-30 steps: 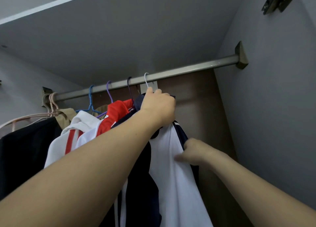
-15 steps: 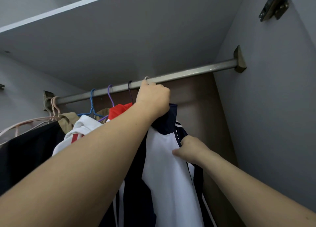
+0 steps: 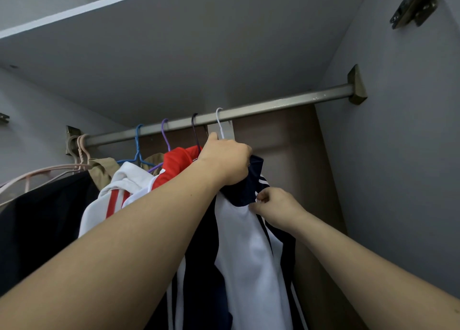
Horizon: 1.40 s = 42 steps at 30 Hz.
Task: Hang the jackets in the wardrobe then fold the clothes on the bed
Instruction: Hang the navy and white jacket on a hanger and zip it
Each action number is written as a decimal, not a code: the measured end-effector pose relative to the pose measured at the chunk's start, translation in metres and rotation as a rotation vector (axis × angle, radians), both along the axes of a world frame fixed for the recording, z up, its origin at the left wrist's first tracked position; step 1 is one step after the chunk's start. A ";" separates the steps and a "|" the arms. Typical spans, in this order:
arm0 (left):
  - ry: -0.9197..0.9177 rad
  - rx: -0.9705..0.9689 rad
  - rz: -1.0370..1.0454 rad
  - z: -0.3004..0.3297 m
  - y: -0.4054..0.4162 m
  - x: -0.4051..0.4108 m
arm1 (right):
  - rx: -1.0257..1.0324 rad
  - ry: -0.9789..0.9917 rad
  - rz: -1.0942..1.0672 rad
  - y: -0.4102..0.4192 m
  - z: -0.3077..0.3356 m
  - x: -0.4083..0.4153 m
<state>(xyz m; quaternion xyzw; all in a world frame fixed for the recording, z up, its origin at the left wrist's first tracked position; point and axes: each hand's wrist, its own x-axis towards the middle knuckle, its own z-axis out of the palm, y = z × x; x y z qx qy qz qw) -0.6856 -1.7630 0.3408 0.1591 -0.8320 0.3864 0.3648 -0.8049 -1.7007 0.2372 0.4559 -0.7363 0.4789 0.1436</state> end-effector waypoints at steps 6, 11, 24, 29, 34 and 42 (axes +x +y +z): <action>-0.110 -0.065 -0.053 -0.023 -0.005 0.013 | 0.073 0.139 -0.124 0.006 -0.010 0.000; -0.097 -0.033 -0.109 -0.026 -0.016 0.019 | 0.052 0.161 -0.161 0.014 0.002 0.001; -0.059 0.201 -0.155 0.049 -0.009 0.030 | 0.326 0.048 -0.215 0.051 0.121 0.038; -0.158 0.359 -0.094 0.106 0.020 0.058 | 0.467 -0.017 -0.201 0.104 0.186 0.070; -0.171 0.492 -0.075 0.166 0.056 0.095 | 0.536 -0.076 -0.198 0.152 0.264 0.103; -0.137 0.612 -0.056 0.219 0.077 0.125 | 0.543 0.014 -0.179 0.170 0.336 0.133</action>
